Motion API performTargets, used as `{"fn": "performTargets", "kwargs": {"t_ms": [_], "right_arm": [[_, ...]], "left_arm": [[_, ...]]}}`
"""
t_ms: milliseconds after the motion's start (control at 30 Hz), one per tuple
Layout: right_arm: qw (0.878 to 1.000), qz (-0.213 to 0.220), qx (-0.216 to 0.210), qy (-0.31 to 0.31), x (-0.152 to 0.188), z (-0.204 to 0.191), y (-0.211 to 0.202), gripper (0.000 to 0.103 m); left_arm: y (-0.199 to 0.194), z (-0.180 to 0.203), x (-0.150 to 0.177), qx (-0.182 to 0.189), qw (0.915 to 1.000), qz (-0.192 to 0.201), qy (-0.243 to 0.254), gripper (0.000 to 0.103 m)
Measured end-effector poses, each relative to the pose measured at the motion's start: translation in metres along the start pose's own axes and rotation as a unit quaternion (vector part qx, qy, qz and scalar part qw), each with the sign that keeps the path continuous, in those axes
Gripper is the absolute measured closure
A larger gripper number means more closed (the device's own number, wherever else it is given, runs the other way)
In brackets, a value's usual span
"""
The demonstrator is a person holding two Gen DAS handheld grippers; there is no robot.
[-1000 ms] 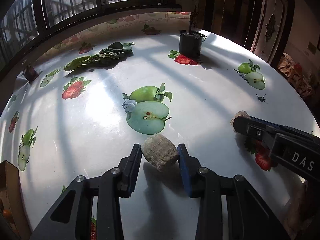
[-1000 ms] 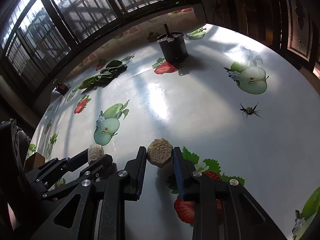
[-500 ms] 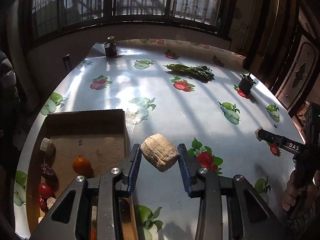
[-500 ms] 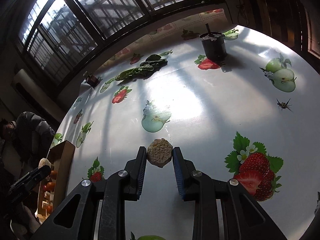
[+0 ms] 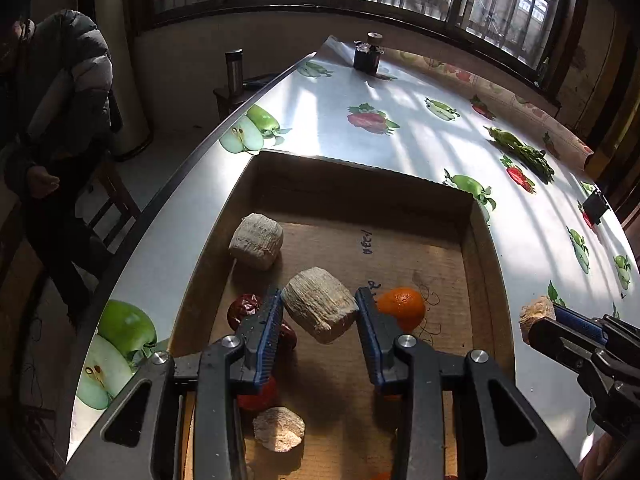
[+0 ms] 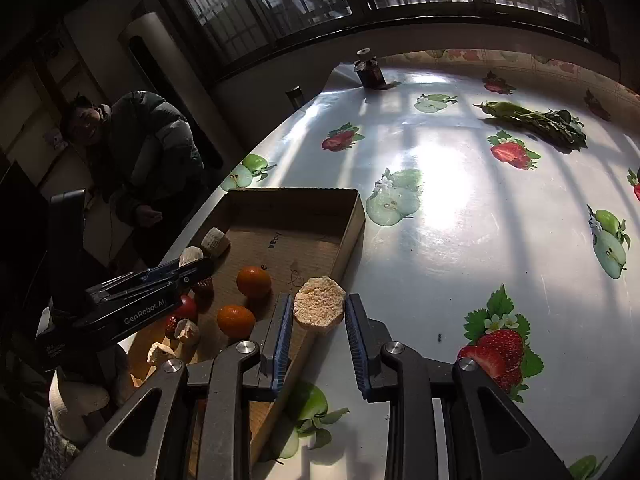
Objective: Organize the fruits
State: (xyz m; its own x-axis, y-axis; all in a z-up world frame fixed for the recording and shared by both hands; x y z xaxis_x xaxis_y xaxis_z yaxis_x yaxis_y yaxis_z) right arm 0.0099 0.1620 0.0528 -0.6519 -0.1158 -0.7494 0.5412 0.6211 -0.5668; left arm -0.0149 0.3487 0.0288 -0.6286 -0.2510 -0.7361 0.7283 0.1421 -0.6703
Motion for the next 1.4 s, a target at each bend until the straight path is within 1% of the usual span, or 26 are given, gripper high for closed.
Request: {"fn": "performTargets", "kwargs": {"t_ms": [67,167,267,300,333,367,400,467,500,533,600,667,733,767,833,867,900,933,967,1000,1033,1133,1200,1400], "right_arm": [[1.0,-0.016,0.007,-0.025,0.006,-0.014,0.02,0.074],[0.997,-0.031,0.024,-0.059,0.015,-0.025,0.042,0.074],[0.996,-0.034,0.035,-0.076,0.02,-0.028,0.053,0.074],[0.995,-0.034,0.04,-0.081,0.021,-0.03,0.056,0.074],[0.995,-0.035,0.041,-0.084,0.021,-0.031,0.058,0.074],[0.995,-0.037,0.04,-0.085,0.022,-0.032,0.06,0.074],[0.995,-0.038,0.04,-0.086,0.022,-0.032,0.06,0.074],[0.995,-0.036,0.041,-0.086,0.022,-0.033,0.06,0.072],[0.995,-0.034,0.04,-0.084,0.021,-0.035,0.057,0.068],[0.995,-0.031,0.038,-0.081,0.02,-0.035,0.054,0.063],[0.997,-0.022,0.034,-0.072,0.018,-0.035,0.045,0.06],[0.998,-0.01,0.029,-0.063,0.014,-0.034,0.033,0.059],[0.998,0.006,0.035,-0.057,0.013,-0.031,0.017,0.055],[0.998,0.016,0.04,-0.055,0.012,-0.03,0.007,0.053],[0.997,0.032,0.055,-0.053,0.013,-0.026,-0.01,0.05],[0.996,0.041,0.066,-0.054,0.015,-0.024,-0.02,0.049],[0.994,0.051,0.076,-0.053,0.017,-0.022,-0.029,0.049],[0.994,0.06,0.082,-0.051,0.018,-0.02,-0.038,0.047],[0.993,0.068,0.088,-0.048,0.021,-0.018,-0.047,0.045],[0.992,0.076,0.096,-0.045,0.024,-0.016,-0.055,0.041],[0.99,0.084,0.101,-0.042,0.027,-0.015,-0.063,0.038],[0.988,0.101,0.115,-0.035,0.038,-0.009,-0.083,0.035],[0.986,0.104,0.124,-0.033,0.046,-0.006,-0.092,0.033],[0.985,0.106,0.134,-0.008,0.064,0.012,-0.108,0.032]], "left_arm": [[0.006,-0.002,0.003,0.002,1.0,-0.005,-0.002,0.067],[0.01,-0.002,0.005,0.009,0.9999,-0.011,-0.008,0.067],[0.009,-0.003,0.004,0.011,0.9998,-0.008,-0.013,0.066],[0.008,-0.003,0.004,0.013,0.9998,-0.006,-0.014,0.061],[0.007,-0.004,0.003,0.013,0.9998,-0.003,-0.014,0.054],[0.004,-0.004,0.003,0.013,0.9998,0.002,-0.015,0.051],[0.002,-0.004,0.002,0.013,0.9998,0.007,-0.015,0.049],[-0.004,-0.006,0.0,0.016,0.9995,0.014,-0.023,0.048],[-0.008,-0.007,-0.001,0.018,0.9993,0.018,-0.028,0.048],[-0.013,-0.008,-0.003,0.017,0.999,0.023,-0.034,0.048],[-0.026,-0.01,-0.005,0.012,0.9982,0.041,-0.042,0.047],[-0.043,-0.01,-0.006,0.0,0.9968,0.065,-0.047,0.042],[-0.063,-0.008,-0.006,-0.021,0.9942,0.094,-0.049,0.034],[-0.074,-0.005,-0.005,-0.036,0.9921,0.111,-0.046,0.031],[-0.095,0.002,-0.003,-0.075,0.9856,0.148,-0.036,0.019],[-0.106,0.007,-0.002,-0.097,0.9809,0.166,-0.03,0.016],[-0.116,0.011,0.0,-0.116,0.9756,0.184,-0.026,0.009],[-0.126,0.016,0.001,-0.129,0.9703,0.203,-0.024,0.003],[-0.135,0.02,0.003,-0.135,0.9662,0.218,-0.024,0.001],[-0.143,0.023,0.005,-0.134,0.9635,0.23,-0.027,0.0],[-0.148,0.027,0.008,-0.132,0.9626,0.235,-0.029,0.0],[-0.155,0.04,0.013,-0.12,0.9645,0.234,-0.025,0.0],[-0.159,0.05,0.016,-0.119,0.9648,0.234,-0.018,0.0],[-0.165,0.071,0.026,-0.119,0.9659,0.23,-0.005,0.0]]}}
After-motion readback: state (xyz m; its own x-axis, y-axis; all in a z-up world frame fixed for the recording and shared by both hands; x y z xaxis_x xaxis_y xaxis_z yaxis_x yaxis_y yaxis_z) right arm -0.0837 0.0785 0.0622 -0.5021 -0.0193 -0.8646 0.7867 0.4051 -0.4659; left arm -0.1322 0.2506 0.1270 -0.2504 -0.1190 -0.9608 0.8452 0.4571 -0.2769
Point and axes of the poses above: each gripper's, at about its wrist camera, not at the fingertips, and y roughly the way its jaws point, z to its right, x to its underside, the point moved 2 cm from there along y, roughly the way its jaws point, and after that the axes turned 13 degrees about z, right-handed, at the moved point
